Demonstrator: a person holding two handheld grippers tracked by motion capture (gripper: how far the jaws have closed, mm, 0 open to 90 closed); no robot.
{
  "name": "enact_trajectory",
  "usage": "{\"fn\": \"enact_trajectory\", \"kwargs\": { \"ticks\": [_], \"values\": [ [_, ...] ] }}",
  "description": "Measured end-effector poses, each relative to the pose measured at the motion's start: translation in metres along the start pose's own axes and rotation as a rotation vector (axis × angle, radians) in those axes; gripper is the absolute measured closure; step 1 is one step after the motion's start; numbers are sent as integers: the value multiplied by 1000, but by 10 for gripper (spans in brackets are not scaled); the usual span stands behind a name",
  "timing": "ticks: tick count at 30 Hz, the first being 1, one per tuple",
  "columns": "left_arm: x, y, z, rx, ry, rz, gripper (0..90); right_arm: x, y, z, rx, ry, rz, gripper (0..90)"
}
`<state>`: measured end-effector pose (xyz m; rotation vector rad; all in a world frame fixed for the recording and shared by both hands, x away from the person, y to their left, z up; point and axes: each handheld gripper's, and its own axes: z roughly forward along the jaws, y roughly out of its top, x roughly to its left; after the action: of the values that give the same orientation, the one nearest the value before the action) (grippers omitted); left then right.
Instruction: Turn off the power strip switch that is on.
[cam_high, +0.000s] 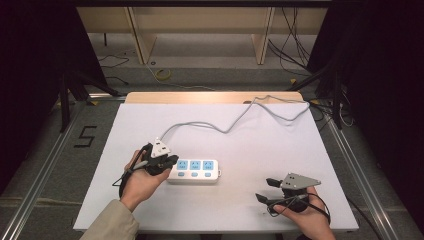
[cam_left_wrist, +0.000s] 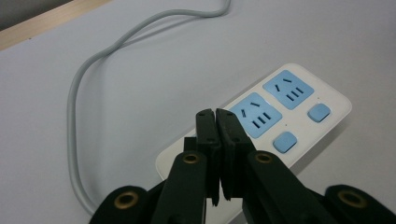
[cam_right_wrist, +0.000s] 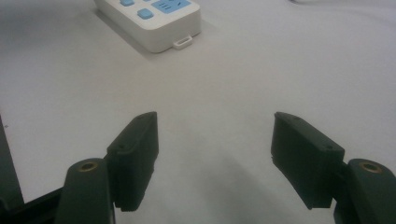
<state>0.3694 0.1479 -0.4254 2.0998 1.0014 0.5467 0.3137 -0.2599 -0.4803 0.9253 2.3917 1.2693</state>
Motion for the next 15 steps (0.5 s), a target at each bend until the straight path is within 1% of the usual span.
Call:
{"fn": "enact_trajectory", "kwargs": {
  "ticks": [2, 8, 10, 13, 15],
  "values": [
    [0, -1, -1, -4, -1, -7, 886, 0, 0, 0, -3, 0, 1, 330],
    [3, -4, -6, -18, 5, -8, 870, 0, 0, 0, -5, 0, 2, 330],
    [3, -6, -8, -35, 3, -21, 849, 0, 0, 0, -4, 1, 1, 330],
    [6, -8, -9, -56, -8, -43, 789, 0, 0, 0, -3, 1, 0, 330],
    [7, -10, -10, -66, -10, -47, 754, 0, 0, 0, -6, 1, -1, 330]
  ]
}}
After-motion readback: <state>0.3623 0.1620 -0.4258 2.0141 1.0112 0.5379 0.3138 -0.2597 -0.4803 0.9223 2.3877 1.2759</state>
